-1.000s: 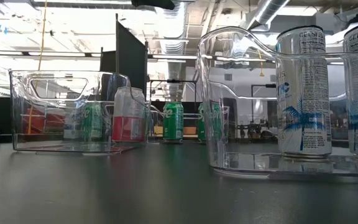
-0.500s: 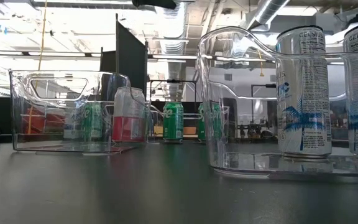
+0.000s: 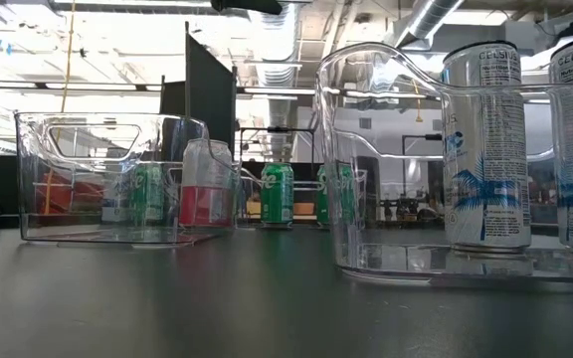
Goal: Sort soda cans
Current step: Put the pink soda can into the middle transparent bin
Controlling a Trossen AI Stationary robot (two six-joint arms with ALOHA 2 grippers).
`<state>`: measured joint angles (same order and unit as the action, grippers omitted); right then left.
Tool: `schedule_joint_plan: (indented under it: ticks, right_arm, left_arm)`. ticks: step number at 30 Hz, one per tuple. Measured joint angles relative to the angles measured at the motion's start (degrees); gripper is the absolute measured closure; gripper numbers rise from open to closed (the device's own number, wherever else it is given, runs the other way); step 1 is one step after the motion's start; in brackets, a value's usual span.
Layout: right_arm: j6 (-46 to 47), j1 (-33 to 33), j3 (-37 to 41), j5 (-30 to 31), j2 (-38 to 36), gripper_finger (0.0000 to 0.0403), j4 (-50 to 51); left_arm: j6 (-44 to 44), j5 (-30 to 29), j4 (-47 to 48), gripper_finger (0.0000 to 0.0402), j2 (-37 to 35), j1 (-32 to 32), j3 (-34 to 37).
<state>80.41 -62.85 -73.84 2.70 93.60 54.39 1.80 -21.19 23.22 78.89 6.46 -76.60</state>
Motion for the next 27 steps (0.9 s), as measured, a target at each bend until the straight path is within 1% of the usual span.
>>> schedule_joint_plan:
  ticks: [14, 17, 22, 27]
  right_arm:
    - [-2.2, 0.3, 0.0, -0.9, 8.6, 0.002, 0.6]
    - [-2.6, 0.5, 0.0, -1.3, 9.1, 0.0042, 0.5]
    - [-3.0, 1.1, -0.1, -1.3, 9.1, 0.0109, 0.3]
    - [-5.2, 1.6, -0.1, -1.4, 8.7, 0.0109, 1.0]
  left_arm:
    - [-0.7, 0.0, 0.0, 0.0125, 0.0, 0.0, 0.0]
    - [-0.7, 0.0, 0.1, 0.0125, 0.0, 0.0, 0.0]
    - [-0.6, 0.0, 0.4, 0.0125, 0.0, 0.0, 0.0]
    - [-0.9, 0.0, 0.4, 0.0125, 0.0, 0.0, 0.0]
